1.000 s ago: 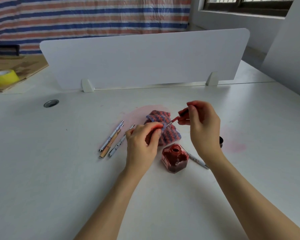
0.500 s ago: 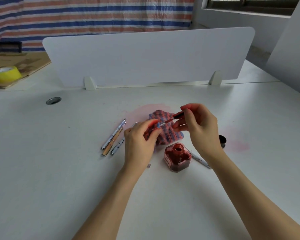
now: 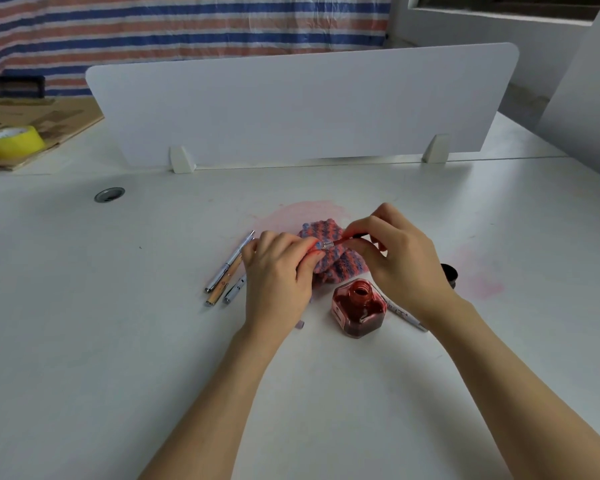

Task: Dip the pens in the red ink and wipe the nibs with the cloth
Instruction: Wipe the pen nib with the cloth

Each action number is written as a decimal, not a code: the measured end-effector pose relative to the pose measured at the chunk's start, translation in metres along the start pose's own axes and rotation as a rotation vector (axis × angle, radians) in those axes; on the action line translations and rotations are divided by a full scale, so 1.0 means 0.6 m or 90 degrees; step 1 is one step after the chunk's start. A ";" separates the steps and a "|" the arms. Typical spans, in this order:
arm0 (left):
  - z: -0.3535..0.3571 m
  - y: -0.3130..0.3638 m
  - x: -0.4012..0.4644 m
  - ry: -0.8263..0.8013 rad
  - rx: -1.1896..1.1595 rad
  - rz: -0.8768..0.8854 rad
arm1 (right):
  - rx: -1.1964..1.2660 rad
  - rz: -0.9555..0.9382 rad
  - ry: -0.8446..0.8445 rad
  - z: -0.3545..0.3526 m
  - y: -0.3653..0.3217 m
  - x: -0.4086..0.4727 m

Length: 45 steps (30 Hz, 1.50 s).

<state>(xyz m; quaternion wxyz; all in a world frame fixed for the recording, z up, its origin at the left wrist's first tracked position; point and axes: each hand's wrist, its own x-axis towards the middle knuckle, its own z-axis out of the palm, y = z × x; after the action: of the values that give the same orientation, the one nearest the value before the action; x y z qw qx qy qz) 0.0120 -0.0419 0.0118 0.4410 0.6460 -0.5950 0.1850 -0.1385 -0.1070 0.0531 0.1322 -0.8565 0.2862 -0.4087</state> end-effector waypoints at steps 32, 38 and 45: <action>-0.003 0.006 0.000 0.001 -0.072 -0.013 | 0.084 0.065 -0.106 -0.033 0.023 0.014; -0.003 0.007 -0.002 0.059 -0.097 -0.112 | 0.066 0.082 -0.118 -0.036 0.030 0.015; -0.002 0.011 0.049 0.111 -0.097 -0.334 | 0.021 0.144 -0.092 -0.038 0.039 0.015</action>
<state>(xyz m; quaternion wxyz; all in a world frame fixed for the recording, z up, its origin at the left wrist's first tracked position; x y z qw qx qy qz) 0.0128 -0.0580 0.0373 0.5704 0.7244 -0.3798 0.0744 -0.1609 -0.1308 0.0622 0.2116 -0.8438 0.3640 -0.3328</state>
